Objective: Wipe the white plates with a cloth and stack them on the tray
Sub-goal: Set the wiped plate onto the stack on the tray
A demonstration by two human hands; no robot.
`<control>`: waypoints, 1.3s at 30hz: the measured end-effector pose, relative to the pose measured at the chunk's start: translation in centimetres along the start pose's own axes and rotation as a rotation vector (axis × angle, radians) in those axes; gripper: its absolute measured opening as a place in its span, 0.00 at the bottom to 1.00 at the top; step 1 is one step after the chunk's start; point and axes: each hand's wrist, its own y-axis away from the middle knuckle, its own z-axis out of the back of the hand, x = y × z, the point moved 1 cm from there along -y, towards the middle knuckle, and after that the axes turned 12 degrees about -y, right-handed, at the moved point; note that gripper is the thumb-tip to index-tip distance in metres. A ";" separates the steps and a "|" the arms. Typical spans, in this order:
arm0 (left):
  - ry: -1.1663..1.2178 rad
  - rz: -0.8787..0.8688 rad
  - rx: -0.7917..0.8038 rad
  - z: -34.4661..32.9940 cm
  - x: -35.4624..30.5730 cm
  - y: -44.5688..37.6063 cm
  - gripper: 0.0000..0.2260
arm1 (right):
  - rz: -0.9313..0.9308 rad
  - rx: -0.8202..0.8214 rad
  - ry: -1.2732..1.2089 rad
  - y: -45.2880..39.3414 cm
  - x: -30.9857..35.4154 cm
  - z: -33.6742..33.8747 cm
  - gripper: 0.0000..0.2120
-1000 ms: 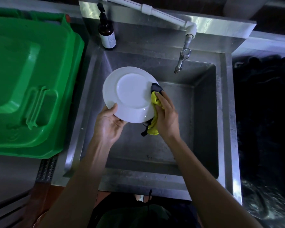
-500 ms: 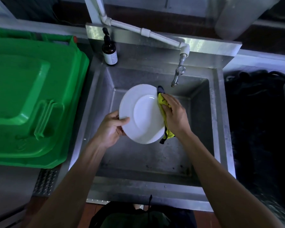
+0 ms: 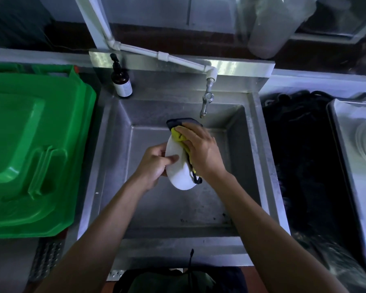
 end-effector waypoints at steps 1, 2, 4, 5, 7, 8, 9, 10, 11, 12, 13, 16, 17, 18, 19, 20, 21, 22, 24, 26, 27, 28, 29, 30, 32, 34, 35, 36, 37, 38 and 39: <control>-0.008 -0.022 -0.010 -0.1 -0.1 -0.2 0.11 | 0.001 -0.014 -0.021 0.3 0.1 0.1 0.17; -0.035 -0.055 -0.018 -0.2 -0.3 -0.3 0.11 | -0.009 -0.037 -0.048 0.5 0.1 0.4 0.17; -0.133 -0.110 -0.043 -0.6 -0.6 -0.7 0.10 | -0.045 -0.096 -0.090 1.0 0.0 1.2 0.17; -0.187 -0.129 -0.063 -0.8 -0.7 -1.0 0.10 | -0.062 -0.125 -0.097 1.4 -0.1 1.7 0.17; -0.298 -0.178 -0.103 -1.3 -1.1 -1.4 0.09 | -0.092 -0.170 -0.097 2.1 -0.6 3.1 0.18; -0.351 -0.207 -0.115 -1.6 -1.3 -1.5 0.09 | -0.108 -0.186 -0.088 2.6 -0.9 3.9 0.18; -0.398 -0.238 -0.117 -2.0 -1.6 -1.6 0.08 | -0.123 -0.197 -0.069 3.1 -1.3 4.7 0.18; -0.442 -0.275 -0.108 -2.4 -2.1 -1.7 0.07 | -0.137 -0.204 -0.046 3.6 -1.7 5.6 0.17; -0.486 -0.312 -0.097 -2.9 -2.5 -1.8 0.06 | -0.148 -0.210 -0.023 4.2 -2.1 6.5 0.17; -0.534 -0.352 -0.089 -3.5 -2.8 -1.9 0.04 | -0.154 -0.217 -0.001 4.7 -2.5 7.4 0.17; -0.591 -0.390 -0.083 -4.1 -3.2 -2.1 0.02 | -0.160 -0.225 0.018 5.2 -3.0 8.4 0.18; -0.775 -0.485 -0.096 -6.8 -4.7 -2.4 0.08 | -0.172 -0.267 0.052 6.8 -4.1 11.3 0.18; -0.829 -0.527 -0.113 -7.9 -5.3 -2.4 0.09 | -0.176 -0.291 0.071 7.4 -4.6 12.2 0.18; -0.879 -0.577 -0.133 -9.0 -5.9 -2.3 0.09 | -0.183 -0.314 0.092 8.0 -5.1 13.2 0.18; -0.934 -0.616 -0.146 -10.2 -6.6 -2.3 0.07 | -0.196 -0.334 0.109 8.6 -5.6 14.1 0.19; -1.002 -0.663 -0.151 -11.4 -7.2 -2.3 0.03 | -0.217 -0.352 0.119 9.2 -6.2 15.0 0.20; -1.066 -0.695 -0.159 -12.6 -7.8 -2.4 0.05 | -0.238 -0.368 0.123 9.9 -6.9 16.0 0.20; -1.123 -0.735 -0.161 -13.9 -8.5 -2.5 0.07 | -0.252 -0.385 0.124 10.5 -7.4 17.0 0.21; -1.214 -0.825 -0.148 -16.5 -10.1 -2.3 0.10 | -0.260 -0.421 0.128 12.0 -8.6 19.1 0.22; -1.297 -0.930 -0.112 -19.3 -11.7 -1.9 0.13 | -0.262 -0.462 0.135 13.4 -9.8 21.5 0.23; -1.328 -0.979 -0.105 -20.7 -12.4 -1.8 0.15 | -0.267 -0.480 0.137 14.2 -10.3 22.7 0.23; -1.351 -1.010 -0.093 -22.1 -13.0 -1.7 0.16 | -0.269 -0.497 0.133 15.0 -10.7 23.9 0.22; -1.356 -1.033 -0.092 -23.5 -13.5 -1.6 0.17 | -0.265 -0.516 0.121 15.8 -11.1 25.1 0.21; -1.356 -1.063 -0.092 -24.9 -13.9 -1.5 0.18 | -0.257 -0.535 0.106 16.6 -11.5 26.2 0.19; -1.356 -1.139 -0.085 -27.7 -14.8 -1.1 0.20 | -0.251 -0.569 0.087 18.3 -12.1 28.3 0.17; -1.371 -1.219 -0.083 -30.7 -15.6 -0.6 0.21 | -0.272 -0.594 0.084 19.9 -12.7 30.4 0.17; -1.389 -1.241 -0.082 -32.2 -16.0 -0.4 0.21 | -0.283 -0.603 0.077 20.7 -13.1 31.5 0.17; -1.406 -1.258 -0.084 -33.7 -16.4 -0.4 0.22 | -0.291 -0.608 0.070 21.5 -13.5 32.5 0.17; -1.420 -1.272 -0.085 -35.3 -16.8 -0.4 0.22 | -0.297 -0.612 0.069 22.3 -13.9 33.5 0.18; -1.427 -1.286 -0.084 -36.8 -17.3 -0.3 0.23 | -0.306 -0.617 0.072 23.1 -14.4 34.5 0.18; -1.426 -1.307 -0.080 -38.3 -17.7 -0.2 0.22 | -0.318 -0.621 0.074 23.9 -14.8 35.5 0.18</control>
